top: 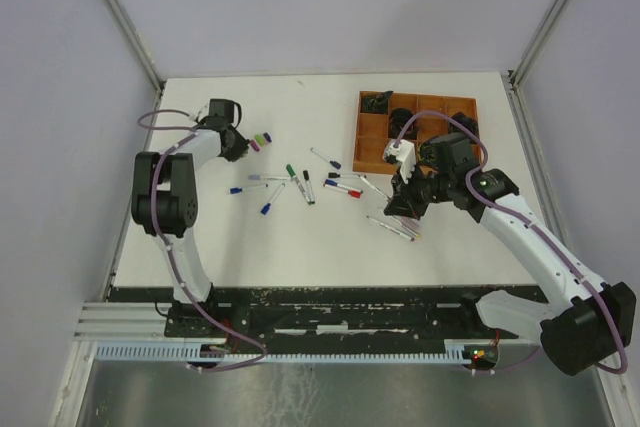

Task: Open the pen caps
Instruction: Place the pen cap at the center of the board.

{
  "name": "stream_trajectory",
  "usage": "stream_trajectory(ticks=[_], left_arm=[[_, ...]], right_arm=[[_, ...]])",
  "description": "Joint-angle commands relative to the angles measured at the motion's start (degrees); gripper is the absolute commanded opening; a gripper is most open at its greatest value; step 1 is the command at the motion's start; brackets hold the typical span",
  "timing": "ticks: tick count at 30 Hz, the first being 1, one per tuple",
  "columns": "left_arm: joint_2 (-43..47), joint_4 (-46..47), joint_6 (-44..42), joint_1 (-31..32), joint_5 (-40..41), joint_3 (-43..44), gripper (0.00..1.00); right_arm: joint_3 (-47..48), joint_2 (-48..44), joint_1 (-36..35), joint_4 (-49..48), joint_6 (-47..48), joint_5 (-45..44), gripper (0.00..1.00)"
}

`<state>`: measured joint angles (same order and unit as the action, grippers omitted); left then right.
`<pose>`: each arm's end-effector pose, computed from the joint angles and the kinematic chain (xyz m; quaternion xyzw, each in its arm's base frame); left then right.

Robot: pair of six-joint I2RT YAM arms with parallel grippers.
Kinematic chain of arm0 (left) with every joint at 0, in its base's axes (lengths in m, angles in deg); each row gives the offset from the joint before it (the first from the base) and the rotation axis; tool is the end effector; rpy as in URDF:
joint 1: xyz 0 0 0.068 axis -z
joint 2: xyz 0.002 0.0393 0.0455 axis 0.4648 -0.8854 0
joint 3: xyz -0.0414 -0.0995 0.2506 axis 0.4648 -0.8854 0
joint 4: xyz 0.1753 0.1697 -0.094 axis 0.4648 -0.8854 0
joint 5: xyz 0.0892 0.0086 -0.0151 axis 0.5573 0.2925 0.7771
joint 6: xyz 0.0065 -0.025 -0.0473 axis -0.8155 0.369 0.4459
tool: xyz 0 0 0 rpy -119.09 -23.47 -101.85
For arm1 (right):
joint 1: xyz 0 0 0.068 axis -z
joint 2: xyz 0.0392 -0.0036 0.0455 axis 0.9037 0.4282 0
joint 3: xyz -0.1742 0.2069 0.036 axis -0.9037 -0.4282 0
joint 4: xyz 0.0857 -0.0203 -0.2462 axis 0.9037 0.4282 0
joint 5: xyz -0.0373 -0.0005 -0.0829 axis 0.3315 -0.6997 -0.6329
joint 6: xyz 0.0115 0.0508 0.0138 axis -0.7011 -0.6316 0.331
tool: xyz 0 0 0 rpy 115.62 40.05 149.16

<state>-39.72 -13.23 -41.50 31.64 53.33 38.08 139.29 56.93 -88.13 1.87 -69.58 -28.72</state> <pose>0.4115 -0.0232 0.1704 -0.3552 0.8794 -0.0648 0.3104 0.1995 0.1093 0.2968 -0.3997 0.8028 0.3115 0.3140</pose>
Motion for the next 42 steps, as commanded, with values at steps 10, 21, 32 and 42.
stream_trajectory(ticks=[10, 21, 32, 42], left_arm=[[-6.1, -3.57, -3.07, -0.86, -2.16, 7.85, 0.18], [-5.84, -3.7, -2.89, -1.14, -3.32, 7.71, 0.34], [-4.55, -3.7, -2.97, -1.22, -3.35, 7.76, 0.4], [0.5, -3.79, -3.2, -1.22, -3.9, 6.91, 0.48]], right_arm=[[2.39, -0.23, -0.07, -0.54, 0.58, 0.93, 0.03], [2.39, -0.35, -0.06, -0.48, 0.63, 1.04, 0.03], [2.39, -0.16, -0.15, -0.4, 0.69, 1.22, 0.03], [2.56, 1.46, -0.87, 0.56, 2.61, -0.65, 0.03]])
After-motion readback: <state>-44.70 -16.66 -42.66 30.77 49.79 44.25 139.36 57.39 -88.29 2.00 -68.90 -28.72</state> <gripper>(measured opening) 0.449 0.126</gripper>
